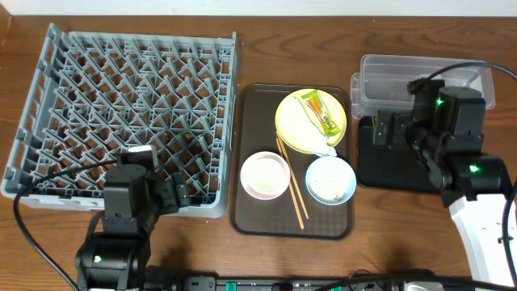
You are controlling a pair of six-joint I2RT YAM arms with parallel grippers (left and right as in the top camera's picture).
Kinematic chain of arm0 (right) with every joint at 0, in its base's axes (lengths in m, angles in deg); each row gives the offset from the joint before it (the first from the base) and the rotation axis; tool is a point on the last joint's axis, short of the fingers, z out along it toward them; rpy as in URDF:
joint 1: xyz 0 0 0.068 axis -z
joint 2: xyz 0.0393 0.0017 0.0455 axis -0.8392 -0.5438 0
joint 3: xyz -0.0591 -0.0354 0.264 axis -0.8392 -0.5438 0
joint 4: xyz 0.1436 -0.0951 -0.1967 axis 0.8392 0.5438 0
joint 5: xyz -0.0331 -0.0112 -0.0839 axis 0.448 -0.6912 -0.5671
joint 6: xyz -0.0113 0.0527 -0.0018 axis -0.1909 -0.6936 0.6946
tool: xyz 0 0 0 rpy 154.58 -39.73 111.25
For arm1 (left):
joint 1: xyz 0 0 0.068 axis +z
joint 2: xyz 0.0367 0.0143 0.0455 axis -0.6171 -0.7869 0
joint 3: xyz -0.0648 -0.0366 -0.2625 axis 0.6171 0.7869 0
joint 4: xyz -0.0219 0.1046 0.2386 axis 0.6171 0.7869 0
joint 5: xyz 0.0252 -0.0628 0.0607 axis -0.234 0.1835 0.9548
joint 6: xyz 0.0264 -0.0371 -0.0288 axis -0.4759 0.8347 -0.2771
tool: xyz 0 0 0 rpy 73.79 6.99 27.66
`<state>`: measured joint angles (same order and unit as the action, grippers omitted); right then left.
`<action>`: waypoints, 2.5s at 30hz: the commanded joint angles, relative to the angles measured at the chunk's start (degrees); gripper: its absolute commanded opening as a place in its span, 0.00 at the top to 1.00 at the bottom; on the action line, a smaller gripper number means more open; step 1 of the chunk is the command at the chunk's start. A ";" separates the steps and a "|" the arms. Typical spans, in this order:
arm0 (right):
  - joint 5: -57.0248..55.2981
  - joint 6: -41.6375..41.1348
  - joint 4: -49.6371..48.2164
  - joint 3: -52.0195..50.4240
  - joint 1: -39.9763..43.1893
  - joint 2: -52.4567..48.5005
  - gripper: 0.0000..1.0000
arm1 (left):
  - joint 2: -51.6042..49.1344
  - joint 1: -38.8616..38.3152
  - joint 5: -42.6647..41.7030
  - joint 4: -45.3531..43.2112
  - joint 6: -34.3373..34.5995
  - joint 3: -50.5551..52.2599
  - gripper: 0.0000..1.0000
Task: Sort waste into correct bins and load items into the dishwasher
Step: 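Reach the right gripper to the yellow plate and grasp the white tissue, then carry the tissue right and drop it into the clear bin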
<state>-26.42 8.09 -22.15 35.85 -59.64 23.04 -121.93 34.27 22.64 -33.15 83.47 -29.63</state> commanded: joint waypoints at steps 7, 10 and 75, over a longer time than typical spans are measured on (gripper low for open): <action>6.45 -0.57 -3.98 0.96 -0.52 -0.81 0.01 | 0.07 0.28 -0.87 0.04 -0.74 -1.44 0.05; 6.43 -0.55 -5.27 0.98 -1.79 -1.09 0.01 | 0.07 0.28 -0.90 0.02 -0.74 -1.44 0.05; -23.17 -52.13 1.20 23.19 -3.65 -31.56 0.99 | 0.04 0.28 -0.90 1.57 -0.74 -1.42 0.05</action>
<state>-45.26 -27.73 -21.53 59.22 -65.76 -7.10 -121.93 34.27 21.66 -31.71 83.47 -29.65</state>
